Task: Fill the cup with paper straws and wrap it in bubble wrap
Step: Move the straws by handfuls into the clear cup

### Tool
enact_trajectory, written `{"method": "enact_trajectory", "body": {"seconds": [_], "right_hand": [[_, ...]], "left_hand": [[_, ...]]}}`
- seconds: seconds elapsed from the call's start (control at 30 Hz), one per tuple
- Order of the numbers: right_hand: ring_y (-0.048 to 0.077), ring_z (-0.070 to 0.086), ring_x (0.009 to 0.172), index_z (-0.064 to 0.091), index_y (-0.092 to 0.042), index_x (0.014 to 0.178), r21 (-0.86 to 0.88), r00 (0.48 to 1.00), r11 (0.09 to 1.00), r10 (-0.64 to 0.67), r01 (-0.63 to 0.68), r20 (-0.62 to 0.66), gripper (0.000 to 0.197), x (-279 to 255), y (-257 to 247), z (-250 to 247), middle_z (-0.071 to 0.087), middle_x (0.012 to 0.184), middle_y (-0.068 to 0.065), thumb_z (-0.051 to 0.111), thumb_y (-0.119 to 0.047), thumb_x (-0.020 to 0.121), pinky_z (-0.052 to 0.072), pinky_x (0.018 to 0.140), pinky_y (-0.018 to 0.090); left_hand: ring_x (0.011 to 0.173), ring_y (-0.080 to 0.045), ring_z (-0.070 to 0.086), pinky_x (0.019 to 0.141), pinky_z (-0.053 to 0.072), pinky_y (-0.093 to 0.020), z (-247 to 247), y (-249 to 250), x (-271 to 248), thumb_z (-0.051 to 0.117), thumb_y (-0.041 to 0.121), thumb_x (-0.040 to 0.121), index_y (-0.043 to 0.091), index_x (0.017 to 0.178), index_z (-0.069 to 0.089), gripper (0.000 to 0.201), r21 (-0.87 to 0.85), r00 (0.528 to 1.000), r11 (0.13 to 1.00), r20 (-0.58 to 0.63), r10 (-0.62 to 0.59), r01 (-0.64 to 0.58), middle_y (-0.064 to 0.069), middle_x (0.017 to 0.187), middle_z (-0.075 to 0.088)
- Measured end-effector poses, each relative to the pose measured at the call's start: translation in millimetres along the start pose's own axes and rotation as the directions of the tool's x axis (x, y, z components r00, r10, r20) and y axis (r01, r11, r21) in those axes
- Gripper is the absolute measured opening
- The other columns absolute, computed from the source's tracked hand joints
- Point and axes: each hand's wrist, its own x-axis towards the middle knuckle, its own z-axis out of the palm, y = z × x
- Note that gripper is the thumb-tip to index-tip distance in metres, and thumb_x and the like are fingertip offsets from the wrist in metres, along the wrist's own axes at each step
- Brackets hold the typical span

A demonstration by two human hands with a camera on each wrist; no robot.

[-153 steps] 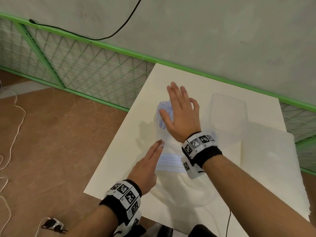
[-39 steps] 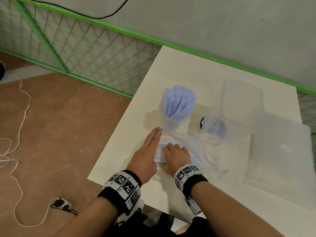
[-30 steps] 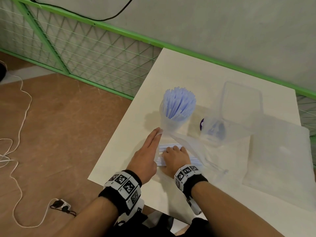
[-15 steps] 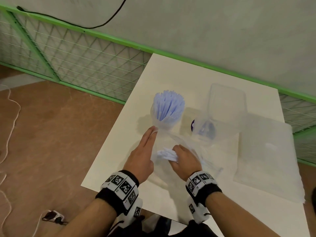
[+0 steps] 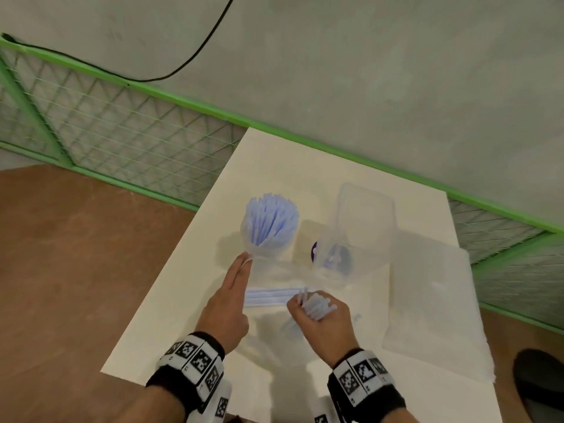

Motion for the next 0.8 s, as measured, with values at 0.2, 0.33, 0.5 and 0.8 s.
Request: {"method": "enact_trajectory", "body": {"seconds": [0.2, 0.33, 0.5, 0.8], "right_hand": [[0.008, 0.049, 0.050, 0.049, -0.014, 0.058, -0.161, 0.994, 0.987, 0.006, 0.012, 0.111, 0.036, 8, -4, 7, 0.049, 0.049, -0.007, 0.069, -0.030, 0.084, 0.043, 0.055, 0.036], [0.019, 0.057, 0.059, 0.062, -0.013, 0.060, -0.149, 0.988, 0.983, 0.127, -0.112, 0.093, 0.032, 10, -1, 12, 0.063, 0.060, 0.004, 0.072, -0.033, 0.084, 0.046, 0.062, 0.035], [0.013, 0.070, 0.072, 0.073, -0.022, 0.070, -0.024, 1.000, 1.000, 0.012, -0.011, 0.019, 0.013, 26, -42, -14, 0.073, 0.071, -0.002, 0.077, -0.027, 0.081, 0.055, 0.067, 0.030], [0.017, 0.073, 0.069, 0.074, -0.009, 0.078, 0.201, 0.991, 0.974, -0.086, 0.106, -0.105, 0.012, 83, -149, -43, 0.074, 0.077, 0.009, 0.078, -0.020, 0.078, 0.061, 0.054, 0.039]], "left_hand": [[0.116, -0.017, 0.057, 0.084, 0.054, -0.036, -4, 2, 1, 0.047, -0.017, 0.072, 0.032, 0.156, 0.005, 0.106, -0.012, 0.999, 0.999, 0.008, -0.037, 0.037, 0.033, 0.157, -0.012], [0.111, -0.018, 0.058, 0.082, 0.054, -0.038, -5, 2, 0, 0.047, -0.017, 0.071, 0.033, 0.156, 0.007, 0.106, -0.008, 0.999, 1.000, 0.019, -0.027, 0.027, 0.033, 0.157, -0.011], [0.111, -0.016, 0.057, 0.082, 0.054, -0.036, -6, -1, 1, 0.046, -0.018, 0.071, 0.034, 0.155, 0.005, 0.108, -0.001, 0.999, 0.999, 0.041, -0.036, 0.036, 0.037, 0.153, -0.013], [0.108, -0.022, 0.061, 0.085, 0.054, -0.037, -10, -2, 4, 0.045, -0.018, 0.072, 0.034, 0.156, 0.004, 0.107, -0.020, 0.998, 1.000, 0.054, -0.023, 0.024, 0.037, 0.154, -0.013]]}}
